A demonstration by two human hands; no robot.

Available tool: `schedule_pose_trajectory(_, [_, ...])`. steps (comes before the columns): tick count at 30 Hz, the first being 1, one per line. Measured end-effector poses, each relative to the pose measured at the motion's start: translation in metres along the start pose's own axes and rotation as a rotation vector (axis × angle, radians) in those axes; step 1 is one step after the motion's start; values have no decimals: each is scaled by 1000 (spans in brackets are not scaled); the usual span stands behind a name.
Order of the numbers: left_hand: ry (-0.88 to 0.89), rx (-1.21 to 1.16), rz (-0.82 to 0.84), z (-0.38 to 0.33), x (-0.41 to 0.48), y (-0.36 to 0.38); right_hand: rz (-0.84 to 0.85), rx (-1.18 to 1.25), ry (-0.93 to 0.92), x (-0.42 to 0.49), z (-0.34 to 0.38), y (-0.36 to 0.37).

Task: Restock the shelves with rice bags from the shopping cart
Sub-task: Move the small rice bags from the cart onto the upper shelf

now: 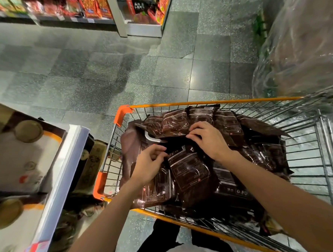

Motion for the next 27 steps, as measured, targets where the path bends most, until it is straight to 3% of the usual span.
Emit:
schedule_pose_trajectory(5, [50, 89, -122, -26, 5, -22, -120, 209, 85, 9, 15, -46])
schedule_pose_trajectory(9, [33, -18, -143, -48, 18, -24, -127, 400, 46, 10, 41, -100])
schedule_pose_trajectory(13, [165, -228, -79, -100, 34, -12, -31, 353, 28, -3, 63, -135])
schedule_pose_trajectory(18, [278, -201, 71, -141, 52, 2, -14, 553, 156, -26, 64, -178])
schedule_pose_trajectory(22, [188, -267, 169, -136, 41, 38, -98, 692, 349, -36, 26, -182])
schedule_pose_trajectory(27, [-13, -223, 198, -83, 26, 88, -89, 849, 745, -67, -60, -112])
Point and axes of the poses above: each hand's wrist, its own x-axis towards the middle knuckle, its own y-axis out of the palm, z = x × y, the point moved 9 cm from there along x, towards the middle knuckle, and after that the axes turned 15 degrees about y, right-handed, at the moved point
